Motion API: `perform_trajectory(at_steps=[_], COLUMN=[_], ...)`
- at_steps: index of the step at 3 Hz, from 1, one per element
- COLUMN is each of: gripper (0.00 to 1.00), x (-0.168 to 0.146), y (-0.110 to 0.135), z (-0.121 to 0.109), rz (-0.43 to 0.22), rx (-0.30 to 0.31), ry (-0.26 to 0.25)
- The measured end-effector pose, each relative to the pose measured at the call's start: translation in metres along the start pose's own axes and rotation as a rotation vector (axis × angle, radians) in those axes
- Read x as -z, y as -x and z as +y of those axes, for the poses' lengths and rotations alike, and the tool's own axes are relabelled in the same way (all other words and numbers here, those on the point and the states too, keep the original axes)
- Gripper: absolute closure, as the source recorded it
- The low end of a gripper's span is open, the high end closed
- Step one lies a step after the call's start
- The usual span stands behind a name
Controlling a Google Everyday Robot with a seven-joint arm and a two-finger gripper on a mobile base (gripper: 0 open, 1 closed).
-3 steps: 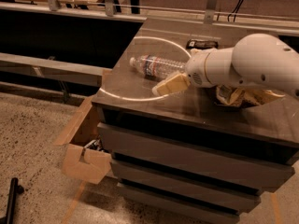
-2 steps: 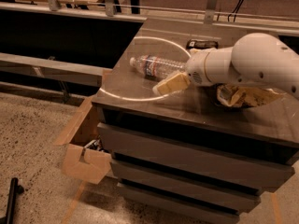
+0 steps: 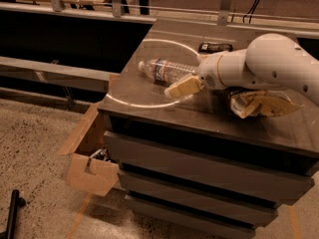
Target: Move water bottle near rxbar chocolate
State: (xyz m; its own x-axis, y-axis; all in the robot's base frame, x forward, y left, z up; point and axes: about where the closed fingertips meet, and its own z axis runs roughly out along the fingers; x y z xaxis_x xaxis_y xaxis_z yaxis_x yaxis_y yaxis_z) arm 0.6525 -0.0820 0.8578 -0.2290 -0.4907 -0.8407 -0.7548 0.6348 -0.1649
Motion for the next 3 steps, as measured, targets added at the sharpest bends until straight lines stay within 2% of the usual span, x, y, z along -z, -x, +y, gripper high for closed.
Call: perform_trajectory(at_steps=[3], gripper=[0.84], x=[-0.0026], y=[0.0002], z=[-0.0005], rz=[-0.002], rx=[0.017], ry=[0.043])
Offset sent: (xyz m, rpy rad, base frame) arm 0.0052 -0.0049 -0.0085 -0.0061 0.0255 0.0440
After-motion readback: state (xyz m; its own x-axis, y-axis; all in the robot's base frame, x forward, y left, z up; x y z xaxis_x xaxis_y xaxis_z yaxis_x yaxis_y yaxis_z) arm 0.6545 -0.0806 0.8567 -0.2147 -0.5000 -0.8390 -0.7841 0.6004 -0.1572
